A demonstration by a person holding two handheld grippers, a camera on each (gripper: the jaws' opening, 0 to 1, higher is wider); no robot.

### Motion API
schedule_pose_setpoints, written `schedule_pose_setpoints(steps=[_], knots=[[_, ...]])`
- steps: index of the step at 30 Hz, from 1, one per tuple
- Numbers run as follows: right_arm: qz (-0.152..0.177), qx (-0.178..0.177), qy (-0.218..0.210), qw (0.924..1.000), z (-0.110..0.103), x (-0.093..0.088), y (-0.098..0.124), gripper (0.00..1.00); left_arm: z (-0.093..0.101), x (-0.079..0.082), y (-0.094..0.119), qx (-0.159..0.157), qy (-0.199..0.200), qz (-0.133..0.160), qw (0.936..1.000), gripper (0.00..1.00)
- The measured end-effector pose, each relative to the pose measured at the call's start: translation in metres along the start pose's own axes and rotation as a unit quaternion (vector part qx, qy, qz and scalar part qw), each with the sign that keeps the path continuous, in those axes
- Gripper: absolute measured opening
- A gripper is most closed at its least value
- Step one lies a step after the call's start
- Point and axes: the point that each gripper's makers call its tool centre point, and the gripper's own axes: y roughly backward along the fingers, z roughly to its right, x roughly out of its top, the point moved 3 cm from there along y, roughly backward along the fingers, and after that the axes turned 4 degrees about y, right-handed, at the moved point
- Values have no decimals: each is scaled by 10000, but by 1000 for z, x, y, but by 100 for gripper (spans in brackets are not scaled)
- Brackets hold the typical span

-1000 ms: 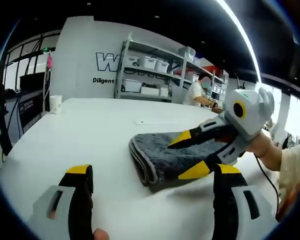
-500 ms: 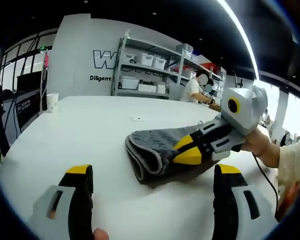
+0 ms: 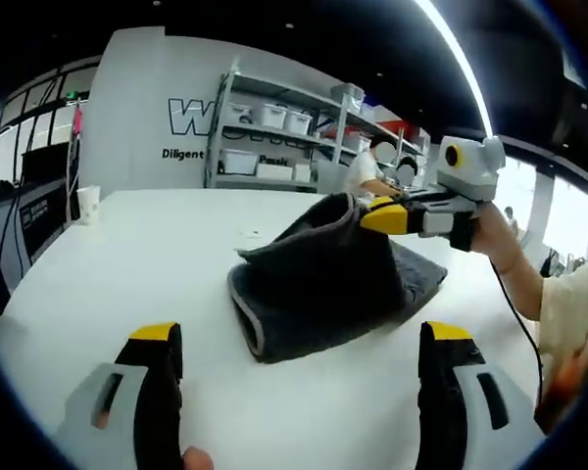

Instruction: Open the folded towel by lifting each exposed corner and separating the folded layers until the towel lies flat within the target outline without major curled edges

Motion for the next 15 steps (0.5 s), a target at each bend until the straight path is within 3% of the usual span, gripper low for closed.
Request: schedule_pose_setpoints(steps=[15], knots=[[348, -1207, -139, 9920, 62, 13, 74, 0, 4, 1, -1, -101, -57, -12, 9999, 100]])
